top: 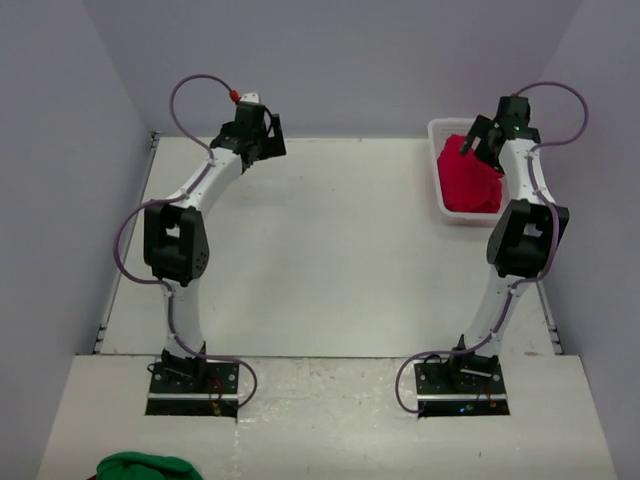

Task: Fold and stack the t-shirts
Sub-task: Grab crumpled tshirt from bin with the right arm

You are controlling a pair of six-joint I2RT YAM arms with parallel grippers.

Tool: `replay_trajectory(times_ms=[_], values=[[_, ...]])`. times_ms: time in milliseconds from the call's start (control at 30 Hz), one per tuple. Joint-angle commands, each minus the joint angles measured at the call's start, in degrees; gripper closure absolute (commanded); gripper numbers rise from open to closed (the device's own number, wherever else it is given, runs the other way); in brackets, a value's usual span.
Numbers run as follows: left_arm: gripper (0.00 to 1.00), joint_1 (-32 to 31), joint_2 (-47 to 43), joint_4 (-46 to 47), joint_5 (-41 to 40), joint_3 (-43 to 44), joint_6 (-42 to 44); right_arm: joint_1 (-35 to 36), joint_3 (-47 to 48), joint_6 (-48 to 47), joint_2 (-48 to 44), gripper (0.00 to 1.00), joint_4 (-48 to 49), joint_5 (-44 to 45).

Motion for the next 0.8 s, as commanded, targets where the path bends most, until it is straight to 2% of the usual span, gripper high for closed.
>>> replay_trajectory(times_ms=[0, 100, 233, 500, 600, 633, 733, 767], values=[[0.0, 0.7, 0.44, 0.06, 1.24, 3.54, -0.64, -0.2, 3.22, -1.89, 1.61, 0.01, -0.44, -1.72], [0.0, 0.87, 0.62, 0.32, 1.59, 3.71, -0.82, -0.29, 6.02, -1.72, 4.25, 0.05, -2.01, -0.95], [0.0, 0.96, 0.53, 0.76, 2.03, 3.97, -0.9, -0.29, 7.27, -1.54, 6.62, 0.26, -2.81, -0.33], [0.0, 1.05, -0.52, 0.85, 2.64, 4.33, -1.26, -0.29, 5.87, -1.63, 9.0, 0.29, -2.28, 0.02], [0.0, 0.96, -0.96, 1.11, 2.47, 3.98, -1.08, -0.29, 4.55, -1.46, 8.65, 0.52, -1.14, -0.24], [0.0, 1.05, -0.96, 1.02, 2.47, 3.89, -1.08, -0.2, 4.28, -1.28, 8.13, 0.53, -0.88, -0.15], [0.0, 1.05, -0.79, 1.11, 3.08, 3.63, -1.25, -0.2, 2.61, -1.02, 6.2, 0.44, 0.96, -0.15], [0.0, 1.05, -0.79, 1.11, 3.26, 3.54, -1.34, -0.2, 2.17, -1.1, 5.67, 0.44, 1.75, -0.41]])
